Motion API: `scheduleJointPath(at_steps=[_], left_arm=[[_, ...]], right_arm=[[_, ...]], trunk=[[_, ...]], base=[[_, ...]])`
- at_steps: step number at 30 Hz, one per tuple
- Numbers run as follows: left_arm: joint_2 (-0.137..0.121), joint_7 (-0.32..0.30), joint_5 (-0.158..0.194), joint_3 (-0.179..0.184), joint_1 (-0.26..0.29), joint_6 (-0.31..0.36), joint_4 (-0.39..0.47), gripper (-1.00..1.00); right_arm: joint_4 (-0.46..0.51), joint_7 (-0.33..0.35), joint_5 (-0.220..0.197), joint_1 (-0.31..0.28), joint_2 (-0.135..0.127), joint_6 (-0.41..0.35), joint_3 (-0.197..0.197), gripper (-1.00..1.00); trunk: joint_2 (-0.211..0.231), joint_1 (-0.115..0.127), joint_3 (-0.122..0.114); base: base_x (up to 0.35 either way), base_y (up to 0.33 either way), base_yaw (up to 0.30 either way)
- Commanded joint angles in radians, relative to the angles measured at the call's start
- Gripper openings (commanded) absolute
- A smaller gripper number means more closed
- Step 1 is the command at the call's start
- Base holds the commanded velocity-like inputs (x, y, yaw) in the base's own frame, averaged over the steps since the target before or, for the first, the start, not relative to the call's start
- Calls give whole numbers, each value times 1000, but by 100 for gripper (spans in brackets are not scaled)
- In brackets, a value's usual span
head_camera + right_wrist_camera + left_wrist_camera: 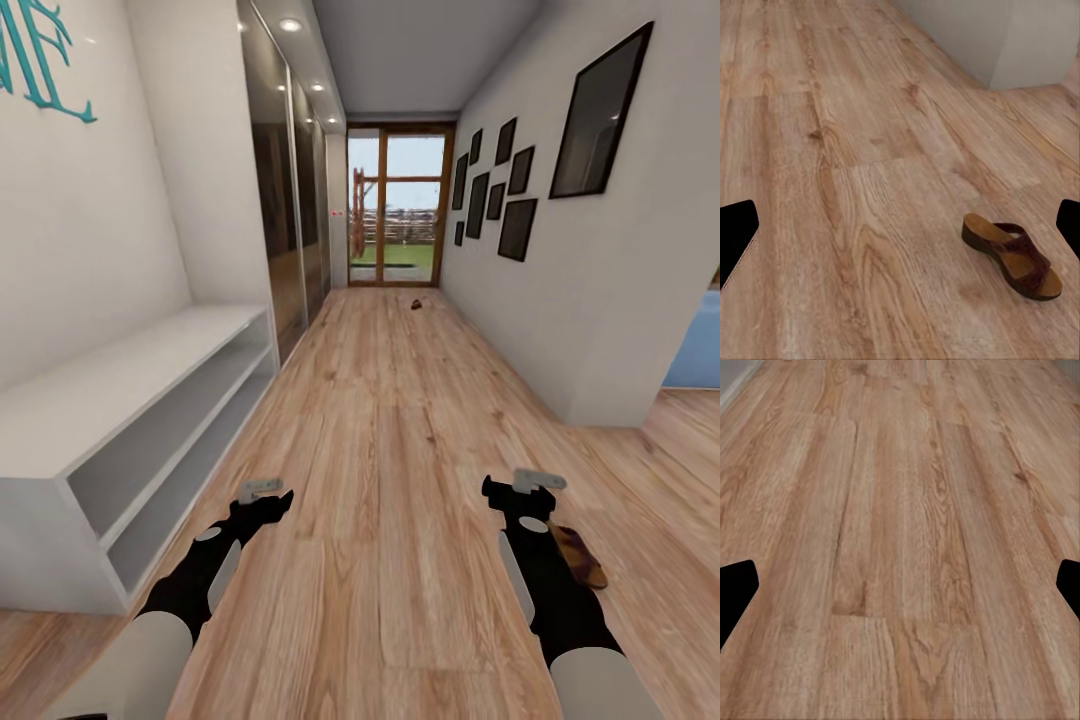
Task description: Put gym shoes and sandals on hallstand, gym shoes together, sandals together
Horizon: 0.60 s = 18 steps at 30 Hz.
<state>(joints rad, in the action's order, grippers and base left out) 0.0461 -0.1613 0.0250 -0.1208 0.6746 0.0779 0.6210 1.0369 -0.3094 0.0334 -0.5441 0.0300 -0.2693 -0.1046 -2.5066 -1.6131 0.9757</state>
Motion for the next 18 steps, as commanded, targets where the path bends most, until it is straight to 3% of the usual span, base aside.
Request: scheduleJointPath(at_steps=[1,18], left_arm=[[1,-9,3,-8,0,8,2,100],[1,-9,3,-7,0,8,2,100]], right_arm=[[1,-1,3,0,1,-7,-1,100],[1,0,3,0,1,-7,-1,100]], trunk=[[0,0,-1],[0,0,-7]], base=[[346,0,0],[346,0,0]])
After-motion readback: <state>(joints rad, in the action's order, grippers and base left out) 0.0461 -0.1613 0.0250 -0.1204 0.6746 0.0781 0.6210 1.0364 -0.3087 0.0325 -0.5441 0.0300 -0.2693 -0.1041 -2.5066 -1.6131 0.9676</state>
